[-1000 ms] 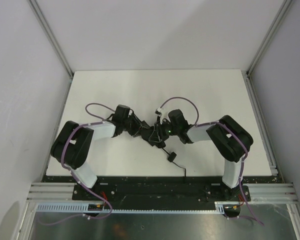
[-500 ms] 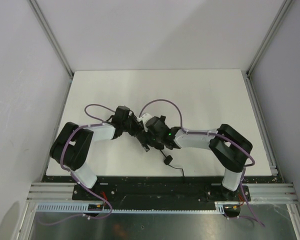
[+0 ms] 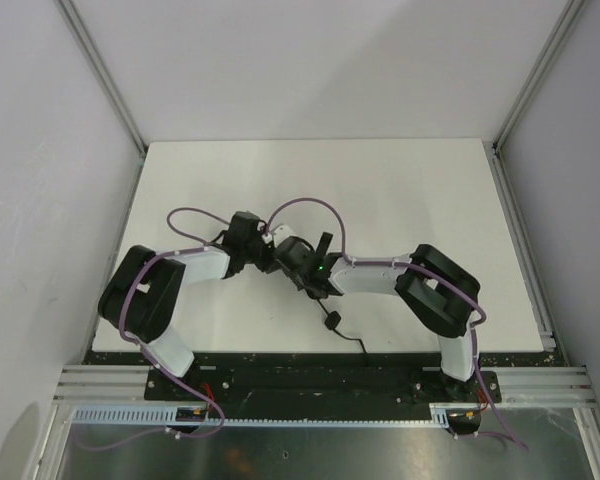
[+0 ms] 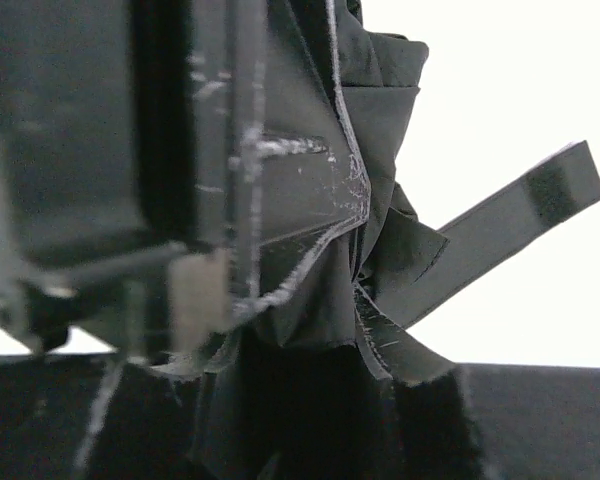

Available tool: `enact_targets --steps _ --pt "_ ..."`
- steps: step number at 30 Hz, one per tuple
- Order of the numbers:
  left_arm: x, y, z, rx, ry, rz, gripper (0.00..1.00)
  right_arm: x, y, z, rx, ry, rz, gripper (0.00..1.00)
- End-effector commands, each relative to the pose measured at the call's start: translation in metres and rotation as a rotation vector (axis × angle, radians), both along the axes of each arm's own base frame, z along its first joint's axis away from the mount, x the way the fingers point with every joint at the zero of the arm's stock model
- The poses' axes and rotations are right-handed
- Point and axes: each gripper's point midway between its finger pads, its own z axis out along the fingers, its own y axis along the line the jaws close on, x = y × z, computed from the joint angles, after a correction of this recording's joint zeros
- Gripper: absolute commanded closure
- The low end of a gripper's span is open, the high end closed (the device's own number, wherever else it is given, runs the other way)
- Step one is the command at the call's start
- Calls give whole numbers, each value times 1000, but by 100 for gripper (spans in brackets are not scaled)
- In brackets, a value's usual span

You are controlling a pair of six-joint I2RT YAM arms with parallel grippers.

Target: Put away the umbrella

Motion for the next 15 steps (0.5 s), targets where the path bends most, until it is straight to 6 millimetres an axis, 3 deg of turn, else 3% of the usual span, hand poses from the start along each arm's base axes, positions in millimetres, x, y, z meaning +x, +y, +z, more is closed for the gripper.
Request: enact_targets --steps 1,4,8,15 --pt "-48 42 -55 256 152 -46 79 -25 -15 -46 101 251 54 99" --pt "-47 41 -53 251 146 -49 52 -32 -13 -45 278 410 136 100" --pt "-46 37 -53 245 150 -65 32 -39 -11 -36 497 595 209 100" --pt "-55 30 -65 259 183 -88 25 -39 -13 -13 810 803 256 100"
